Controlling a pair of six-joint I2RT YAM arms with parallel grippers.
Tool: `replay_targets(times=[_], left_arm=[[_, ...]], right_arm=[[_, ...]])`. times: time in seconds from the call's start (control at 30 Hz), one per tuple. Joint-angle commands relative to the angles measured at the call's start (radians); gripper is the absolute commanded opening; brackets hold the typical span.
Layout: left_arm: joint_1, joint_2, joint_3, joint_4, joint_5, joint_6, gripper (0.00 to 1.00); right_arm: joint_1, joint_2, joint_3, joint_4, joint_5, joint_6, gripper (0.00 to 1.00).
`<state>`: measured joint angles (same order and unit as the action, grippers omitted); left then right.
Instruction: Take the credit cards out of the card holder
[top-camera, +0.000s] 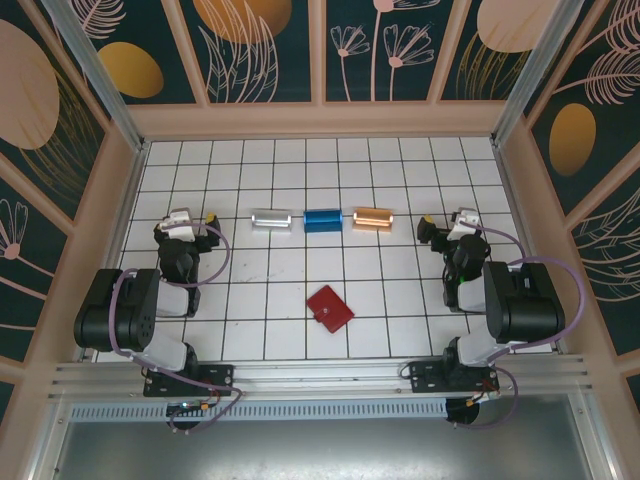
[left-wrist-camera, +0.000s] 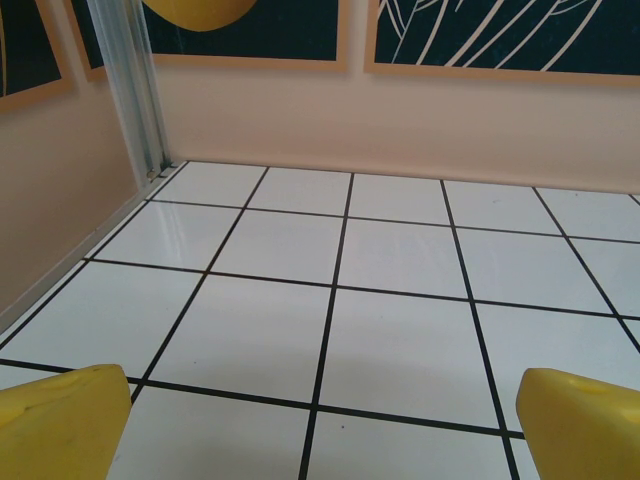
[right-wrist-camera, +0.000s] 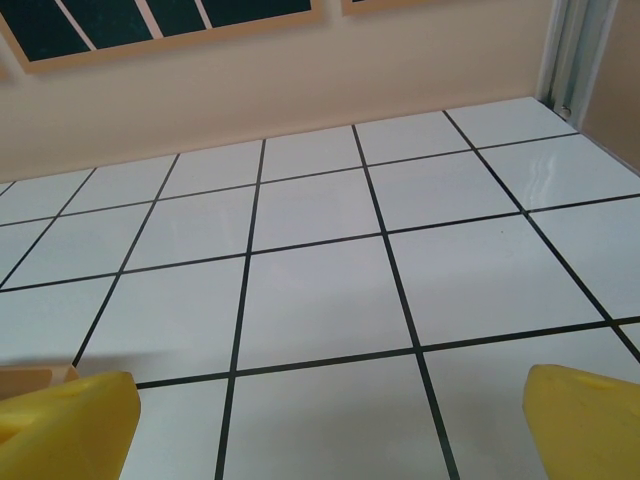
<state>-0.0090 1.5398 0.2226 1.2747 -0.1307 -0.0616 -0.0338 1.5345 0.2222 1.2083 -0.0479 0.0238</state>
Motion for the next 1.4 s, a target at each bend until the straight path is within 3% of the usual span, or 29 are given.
replay_targets(times=[0.0, 0.1, 0.3, 0.5, 0.67, 0.97, 1.07, 1.2, 1.37], left_arm=[[0.004, -0.018, 0.01, 0.015, 0.006, -0.015, 0.99], [0.004, -0.077, 0.064, -0.123, -0.044, -0.034, 0.99], [0.003, -0.224, 0.236, -0.536, -0.118, -0.092, 0.99], [-0.003, -0.367, 0.369, -0.92, -0.011, -0.315, 0.99], [-0.085, -0.453, 0.367, -1.112, 0.101, -0.45, 0.98], [-0.313, -0.467, 0.302, -1.221, 0.274, -0.639, 0.95], [-0.385, -0.438, 0.296, -1.21, 0.359, -0.684, 0.95], [-0.506, -0.385, 0.316, -1.23, 0.387, -0.734, 0.96], [-0.621, -0.332, 0.255, -1.124, 0.434, -0.918, 0.97]], right_arm=[[-0.008, 0.004, 0.018, 0.025, -0.004, -0.015, 0.99], [0.017, -0.041, 0.05, -0.06, 0.076, -0.013, 0.99], [0.033, -0.198, 0.185, -0.47, 0.113, 0.016, 0.99], [0.083, -0.393, 0.249, -0.833, 0.027, 0.109, 0.99], [0.176, -0.477, 0.329, -1.127, -0.095, 0.227, 0.96], [0.451, -0.343, 0.461, -1.434, -0.315, 0.256, 0.93], [0.487, -0.293, 0.461, -1.473, -0.434, 0.251, 0.9], [0.517, -0.263, 0.446, -1.474, -0.504, 0.259, 0.89], [0.552, -0.246, 0.404, -1.441, -0.582, 0.31, 0.86]])
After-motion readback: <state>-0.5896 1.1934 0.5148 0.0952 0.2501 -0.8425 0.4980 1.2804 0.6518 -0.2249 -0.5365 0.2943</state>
